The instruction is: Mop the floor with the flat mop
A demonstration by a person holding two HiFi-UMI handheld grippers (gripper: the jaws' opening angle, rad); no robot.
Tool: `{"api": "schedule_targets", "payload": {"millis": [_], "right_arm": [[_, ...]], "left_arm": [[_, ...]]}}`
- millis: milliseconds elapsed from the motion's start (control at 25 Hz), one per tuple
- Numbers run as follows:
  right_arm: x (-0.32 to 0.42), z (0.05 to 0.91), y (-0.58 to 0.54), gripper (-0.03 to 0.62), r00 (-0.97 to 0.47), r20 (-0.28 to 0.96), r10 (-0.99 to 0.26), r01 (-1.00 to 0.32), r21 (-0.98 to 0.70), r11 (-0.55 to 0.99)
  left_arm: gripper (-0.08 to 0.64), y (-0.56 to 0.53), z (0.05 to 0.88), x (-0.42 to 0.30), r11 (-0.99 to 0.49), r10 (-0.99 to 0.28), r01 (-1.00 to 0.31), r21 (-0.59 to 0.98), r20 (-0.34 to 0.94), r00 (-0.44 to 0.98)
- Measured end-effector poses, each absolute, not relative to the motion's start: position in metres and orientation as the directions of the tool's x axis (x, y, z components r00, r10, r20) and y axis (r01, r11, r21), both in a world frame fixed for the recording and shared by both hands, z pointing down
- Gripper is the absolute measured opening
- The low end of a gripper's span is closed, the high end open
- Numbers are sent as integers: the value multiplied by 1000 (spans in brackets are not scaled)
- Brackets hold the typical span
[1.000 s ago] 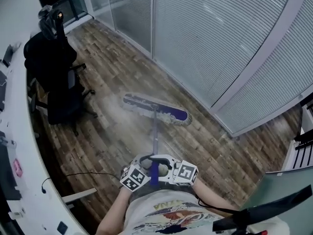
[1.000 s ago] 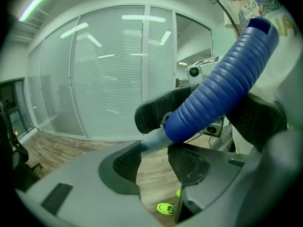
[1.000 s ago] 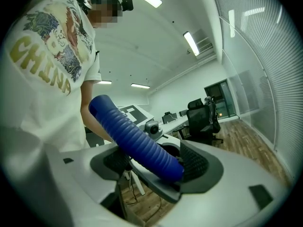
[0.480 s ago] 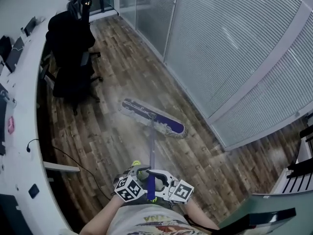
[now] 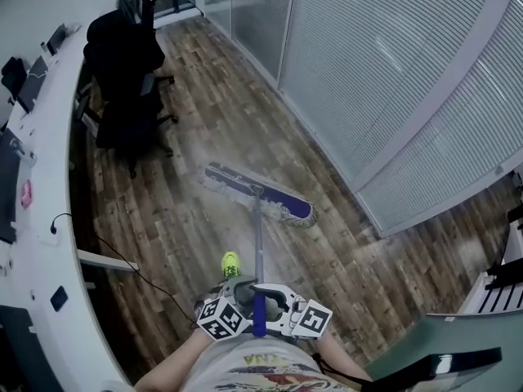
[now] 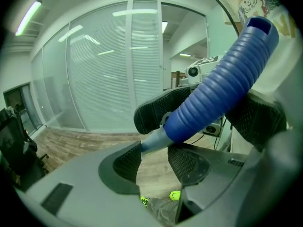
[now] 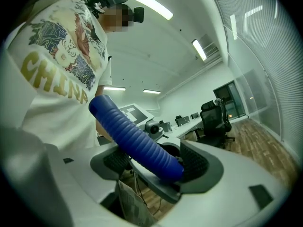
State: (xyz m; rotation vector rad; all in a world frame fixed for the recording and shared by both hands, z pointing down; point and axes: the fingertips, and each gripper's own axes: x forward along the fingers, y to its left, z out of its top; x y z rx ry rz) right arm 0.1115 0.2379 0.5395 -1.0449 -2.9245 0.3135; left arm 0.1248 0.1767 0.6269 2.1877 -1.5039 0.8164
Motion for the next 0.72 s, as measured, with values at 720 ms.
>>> {"api": "schedule_targets", "payload": {"millis": [720], "right_arm": [[-26,547,152,301,-753,44,657,634,-221,741]], "left_arm": [[160,88,629,-12,-339,-747,-941,-6,610,265]]}}
